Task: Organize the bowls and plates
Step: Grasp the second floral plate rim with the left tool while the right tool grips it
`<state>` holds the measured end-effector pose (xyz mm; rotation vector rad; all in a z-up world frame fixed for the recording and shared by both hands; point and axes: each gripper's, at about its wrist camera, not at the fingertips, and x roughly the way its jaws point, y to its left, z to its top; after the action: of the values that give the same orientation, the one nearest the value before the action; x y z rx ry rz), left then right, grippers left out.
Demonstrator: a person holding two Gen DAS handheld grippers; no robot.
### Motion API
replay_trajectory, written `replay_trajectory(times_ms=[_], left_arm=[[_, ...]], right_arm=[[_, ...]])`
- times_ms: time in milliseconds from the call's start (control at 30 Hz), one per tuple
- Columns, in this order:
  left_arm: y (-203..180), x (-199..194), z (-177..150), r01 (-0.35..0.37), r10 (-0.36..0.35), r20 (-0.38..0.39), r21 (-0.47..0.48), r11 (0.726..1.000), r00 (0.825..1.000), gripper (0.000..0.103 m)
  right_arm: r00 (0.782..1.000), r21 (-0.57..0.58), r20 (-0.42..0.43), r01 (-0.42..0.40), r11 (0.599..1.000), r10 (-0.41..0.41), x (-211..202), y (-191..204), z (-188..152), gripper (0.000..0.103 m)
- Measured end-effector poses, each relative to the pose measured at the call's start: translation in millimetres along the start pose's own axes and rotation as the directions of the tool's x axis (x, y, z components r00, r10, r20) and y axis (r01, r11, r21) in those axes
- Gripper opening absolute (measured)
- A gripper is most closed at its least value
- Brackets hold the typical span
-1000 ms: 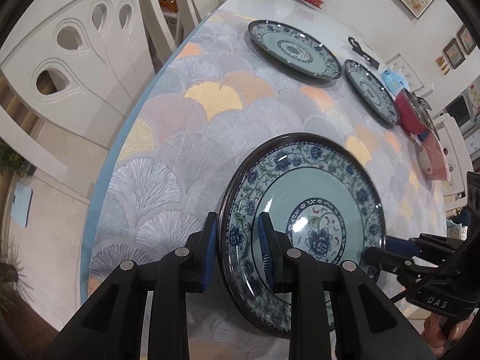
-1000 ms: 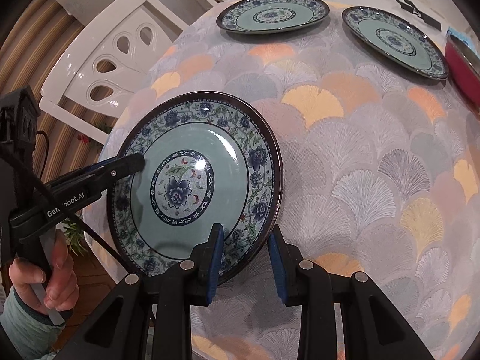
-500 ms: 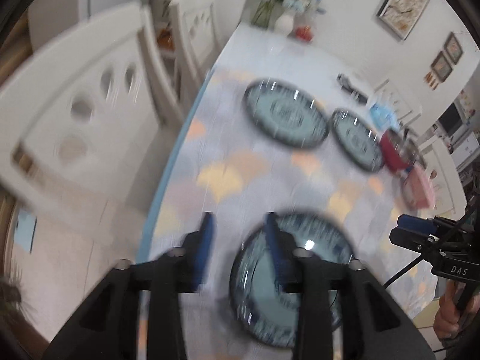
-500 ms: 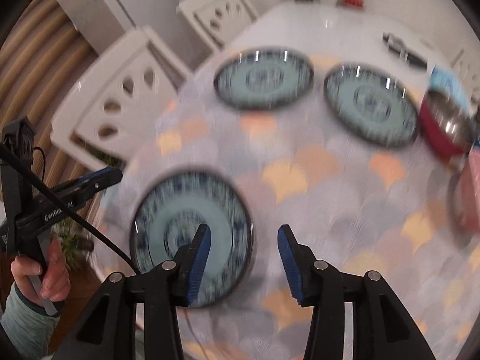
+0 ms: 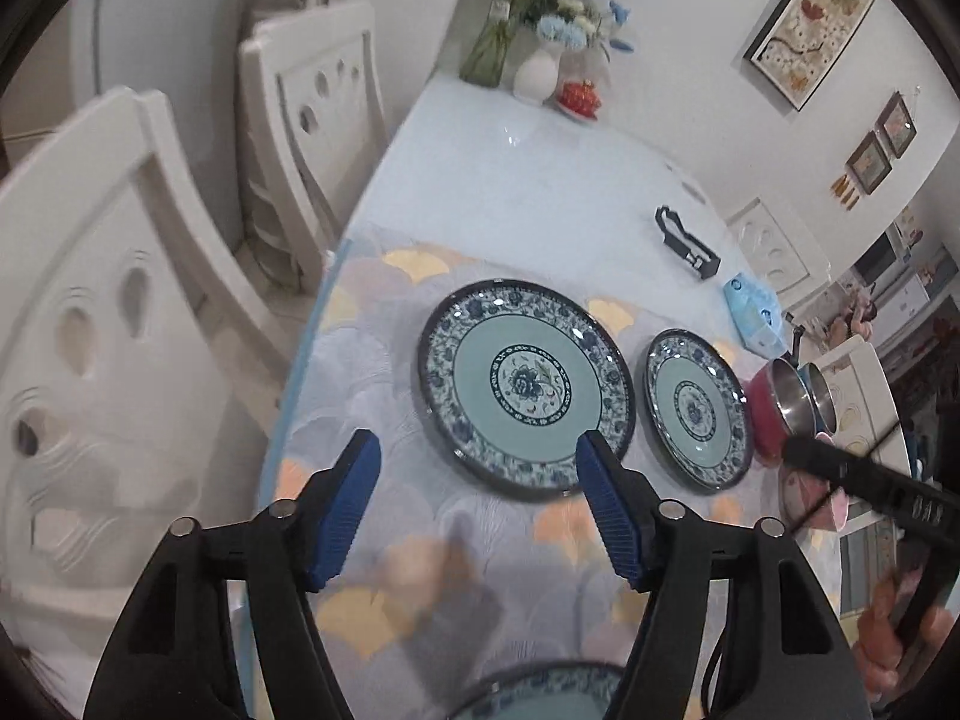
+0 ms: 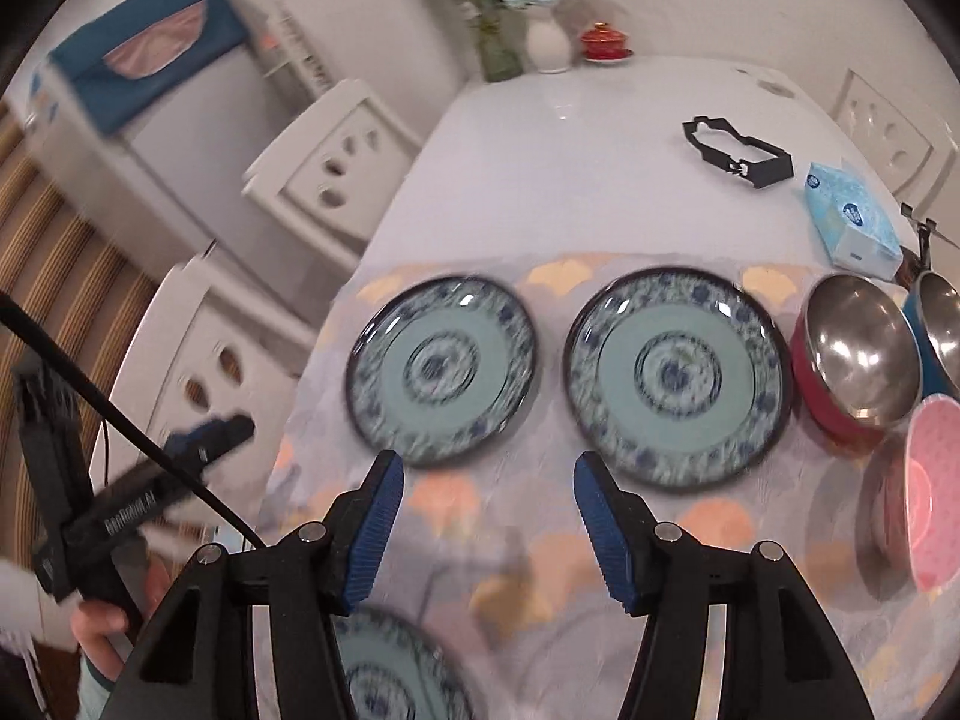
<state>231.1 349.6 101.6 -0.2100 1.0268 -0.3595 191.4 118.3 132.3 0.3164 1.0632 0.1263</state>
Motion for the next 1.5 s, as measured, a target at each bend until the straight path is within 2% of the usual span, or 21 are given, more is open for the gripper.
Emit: replay_trajectory(times_ms=[200, 433, 600, 767, 933, 1067, 1233, 1500], left_arm=[[9, 52, 7, 0.004, -0.006, -0.072, -0.028, 1.000, 0.997, 0.057], [20, 85, 8, -0.006, 0.002, -0.113, -0.040, 0.999, 0.994, 0.052], [23, 97, 6, 0.017, -0.026, -0.128, -0.067, 0.998, 0.991, 0.047], [19, 102, 7, 0.025, -0.032, -0.118, -0.059, 0.998, 0.993, 0.047], [18, 105, 11, 0.033, -0.040, -0.112, -0.060, 0.998, 0.993, 0.044], [21, 99, 10, 0.042, -0.052, -0.103, -0.091, 0.995, 0.993, 0.044], [20, 64, 12, 0.076, -0.082, -0.044, -0.133, 0.988, 0.996, 0.044], [-1, -16, 2, 0.101, -0.092, 0.077, -0.127, 0.987, 0.993, 0.044]], right_arm=[[0.998, -0.045, -0.033, 0.050, 0.998, -0.052, 60, -3, 46, 0.057], [0.990, -0.139, -0.104, 0.078, 0.987, -0.093, 138, -1, 72, 0.050], [0.988, -0.172, -0.130, 0.062, 0.983, -0.085, 165, -3, 80, 0.049], [0.987, -0.183, -0.150, 0.026, 0.983, -0.054, 175, -6, 76, 0.038], [0.988, -0.214, -0.146, 0.018, 0.977, -0.050, 175, 4, 68, 0.031], [0.985, -0.201, -0.159, 0.031, 0.979, -0.064, 167, 7, 63, 0.031], [0.990, -0.195, -0.132, 0.017, 0.981, -0.043, 133, 21, 55, 0.031], [0.999, -0.169, -0.048, 0.000, 0.986, -0.008, 54, 48, 34, 0.031]])
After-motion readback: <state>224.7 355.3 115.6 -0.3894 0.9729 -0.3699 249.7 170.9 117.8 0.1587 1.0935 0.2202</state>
